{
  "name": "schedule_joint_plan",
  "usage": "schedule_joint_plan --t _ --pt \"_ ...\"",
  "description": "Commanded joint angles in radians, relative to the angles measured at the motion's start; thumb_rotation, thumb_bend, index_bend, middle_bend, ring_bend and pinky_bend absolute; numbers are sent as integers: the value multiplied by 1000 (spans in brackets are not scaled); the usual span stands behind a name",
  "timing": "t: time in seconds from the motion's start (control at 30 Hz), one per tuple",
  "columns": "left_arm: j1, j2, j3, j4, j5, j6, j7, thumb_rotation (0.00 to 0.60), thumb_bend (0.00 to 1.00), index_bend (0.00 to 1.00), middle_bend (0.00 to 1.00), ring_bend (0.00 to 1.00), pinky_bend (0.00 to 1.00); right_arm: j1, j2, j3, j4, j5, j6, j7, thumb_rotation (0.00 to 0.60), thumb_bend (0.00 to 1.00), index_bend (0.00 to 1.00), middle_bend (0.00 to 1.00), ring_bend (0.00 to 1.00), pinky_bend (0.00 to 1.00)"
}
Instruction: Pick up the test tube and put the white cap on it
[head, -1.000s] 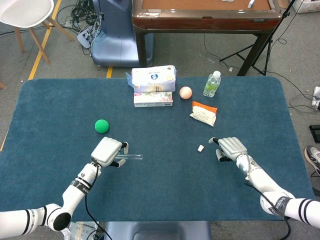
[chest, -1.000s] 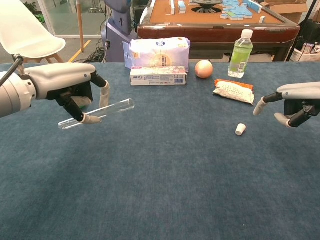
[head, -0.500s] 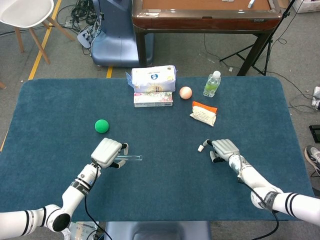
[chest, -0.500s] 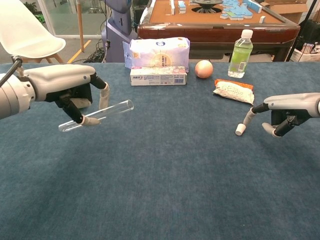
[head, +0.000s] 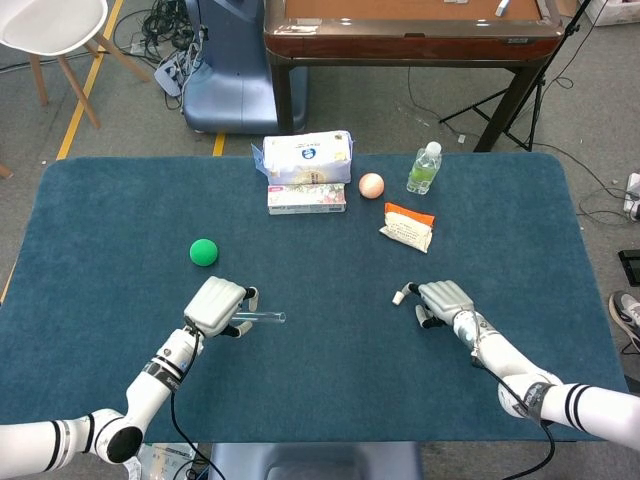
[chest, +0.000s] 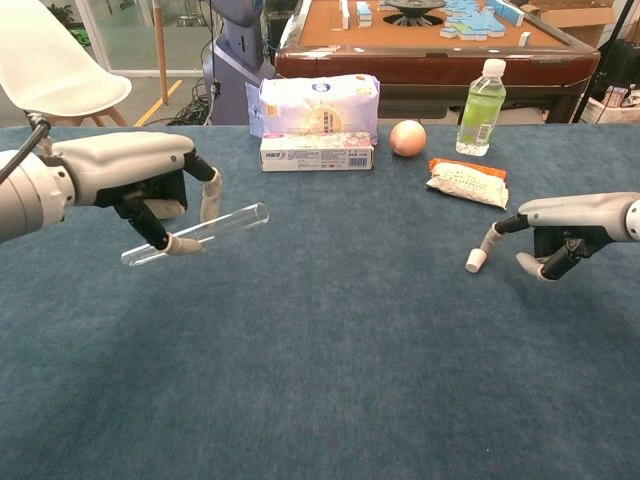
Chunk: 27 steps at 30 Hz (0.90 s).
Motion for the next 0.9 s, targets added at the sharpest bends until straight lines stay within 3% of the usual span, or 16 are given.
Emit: schedule_joint_plan --t 0.03,0.77,0.83,0.9 --pt "0 -1 0 1 1 -1 0 600 278 636 1000 1000 1000 -1 10 -6 -18 -12 11 -2 600 686 215 1000 1000 1000" --pt "7 2 1 -6 15 0 -5 600 278 636 1000 1000 1000 -30 91 -25 -194 -87 153 -41 600 683 215 1000 1000 1000" --pt "7 3 1 -7 16 -1 -5 600 277 637 1000 1000 1000 -43 91 -12 -200 -101 193 -33 600 617 216 1000 1000 1000" --pt "8 5 1 -8 17 -2 -5 600 278 636 1000 1000 1000 -56 69 1 -182 -117 255 -46 600 406 268 1000 1000 1000"
